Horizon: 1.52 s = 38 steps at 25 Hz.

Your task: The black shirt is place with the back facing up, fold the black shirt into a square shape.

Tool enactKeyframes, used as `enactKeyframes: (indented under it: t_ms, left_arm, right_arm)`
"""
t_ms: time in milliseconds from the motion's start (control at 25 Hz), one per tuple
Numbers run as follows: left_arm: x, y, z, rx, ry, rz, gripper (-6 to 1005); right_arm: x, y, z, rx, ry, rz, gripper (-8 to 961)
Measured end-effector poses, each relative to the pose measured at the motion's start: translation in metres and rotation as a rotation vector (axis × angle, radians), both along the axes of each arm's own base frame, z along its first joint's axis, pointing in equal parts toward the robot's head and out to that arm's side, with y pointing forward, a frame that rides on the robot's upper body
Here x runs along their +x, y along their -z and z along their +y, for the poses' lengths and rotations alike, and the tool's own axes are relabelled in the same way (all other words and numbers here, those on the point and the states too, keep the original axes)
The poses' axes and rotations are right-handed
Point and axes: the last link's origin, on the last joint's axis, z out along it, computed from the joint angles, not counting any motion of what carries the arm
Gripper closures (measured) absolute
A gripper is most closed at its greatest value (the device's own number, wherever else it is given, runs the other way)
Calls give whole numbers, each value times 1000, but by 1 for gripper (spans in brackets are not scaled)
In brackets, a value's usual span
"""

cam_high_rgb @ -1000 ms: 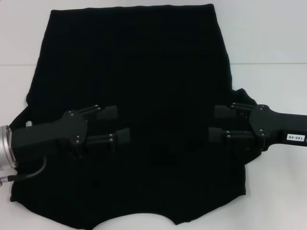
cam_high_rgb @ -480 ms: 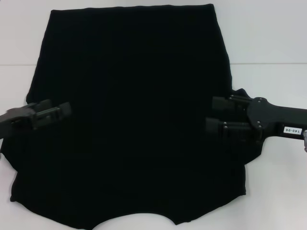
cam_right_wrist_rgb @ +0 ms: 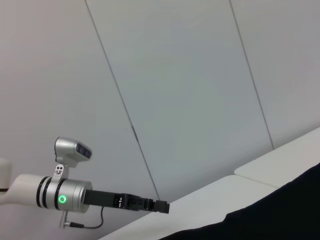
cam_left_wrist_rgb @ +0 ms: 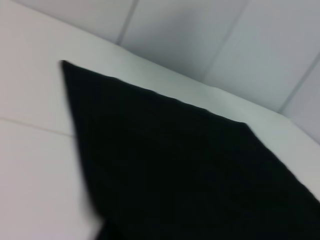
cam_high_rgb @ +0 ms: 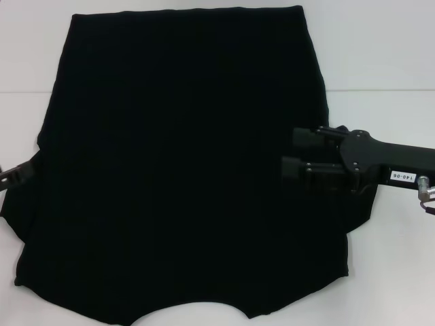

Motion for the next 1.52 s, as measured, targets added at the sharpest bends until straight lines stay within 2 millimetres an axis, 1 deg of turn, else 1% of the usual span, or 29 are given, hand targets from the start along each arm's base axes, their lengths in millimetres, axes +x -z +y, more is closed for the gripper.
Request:
enactKeyframes:
  t_ms: [280, 440, 720, 920, 1080, 1520]
  left_arm:
    - [-14, 0, -9, -26, -89, 20, 123]
    - [-17, 4, -9, -74, -123, 42, 123]
    - [-13, -5, 2, -151, -152, 111, 123]
    - [-9, -5, 9, -206, -164, 150, 123]
    - [-6, -5, 14, -215, -155, 165, 122]
    - [-5, -3, 16, -234, -157, 171, 126]
  right_arm:
    - [-2, -1, 3, 5, 3, -2, 69]
    - [-2, -2, 4, 6, 6, -3, 69]
    - [-2, -6, 5, 10, 10, 3, 71]
    - [-2, -7, 5, 11, 10, 5, 70]
    - [-2, -7, 5, 12, 11, 6, 70]
    - [0, -9, 4, 18, 18, 12, 70]
